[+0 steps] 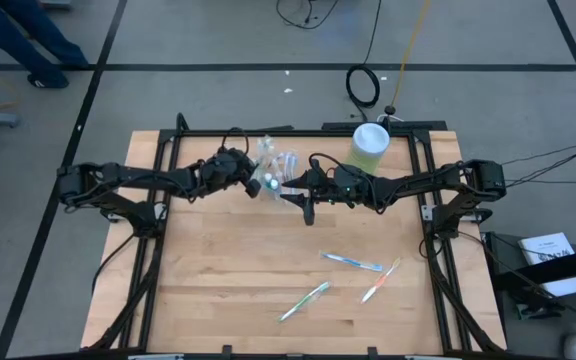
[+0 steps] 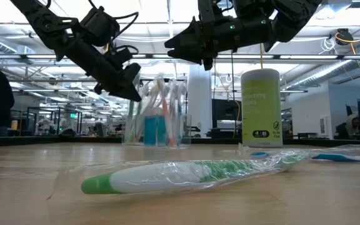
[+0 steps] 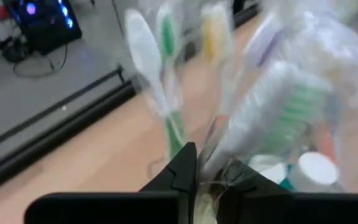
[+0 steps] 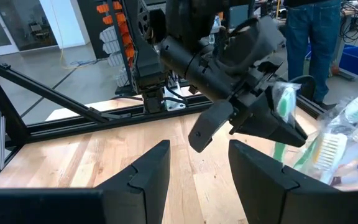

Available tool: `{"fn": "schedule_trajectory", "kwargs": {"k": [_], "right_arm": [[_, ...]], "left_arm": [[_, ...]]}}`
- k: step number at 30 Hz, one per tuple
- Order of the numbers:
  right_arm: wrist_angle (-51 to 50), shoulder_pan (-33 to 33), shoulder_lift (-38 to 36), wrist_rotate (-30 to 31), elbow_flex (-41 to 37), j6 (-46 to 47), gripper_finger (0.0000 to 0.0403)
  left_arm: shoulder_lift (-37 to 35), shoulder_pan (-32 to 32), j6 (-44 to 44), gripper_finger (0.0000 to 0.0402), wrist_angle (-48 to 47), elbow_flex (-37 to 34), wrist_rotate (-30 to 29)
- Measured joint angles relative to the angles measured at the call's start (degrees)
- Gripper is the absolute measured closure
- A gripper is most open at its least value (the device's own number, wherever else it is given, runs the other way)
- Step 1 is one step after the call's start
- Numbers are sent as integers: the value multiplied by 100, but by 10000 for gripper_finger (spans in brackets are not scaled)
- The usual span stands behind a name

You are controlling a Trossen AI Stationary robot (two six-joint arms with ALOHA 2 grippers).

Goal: Pick & Place toothbrushing station
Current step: Put the green toothbrush into the transparent organizer

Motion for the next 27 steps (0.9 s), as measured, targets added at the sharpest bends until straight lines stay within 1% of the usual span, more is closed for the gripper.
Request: {"fn": "schedule_trajectory", "kwargs": {"k": [5, 8, 10, 12, 17, 20, 24, 27], "right_arm": [[0, 0, 0, -2, 0, 0, 248], [0, 0, 0, -1, 0, 0, 248], [0, 0, 0, 0, 0, 0, 248], [0, 0, 0, -2, 0, 0, 248], [0, 0, 0, -1, 0, 0, 248], [0, 0, 0, -2, 0, 0, 248], [0, 0, 0, -2, 0, 17, 248], [-2, 0, 0, -2, 0, 17, 248]], "left_arm": [[0, 144, -75, 389, -88, 4, 22], [5, 146, 59, 387, 13, 2, 136], [9, 144, 232, 369, 83, 0, 268], [9, 144, 425, 342, 86, 0, 344], [8, 144, 669, 273, -100, 0, 323], [7, 144, 750, 238, -335, 0, 310], [7, 144, 754, 203, -861, 0, 302], [-23, 144, 658, 187, -1166, 4, 299]]}}
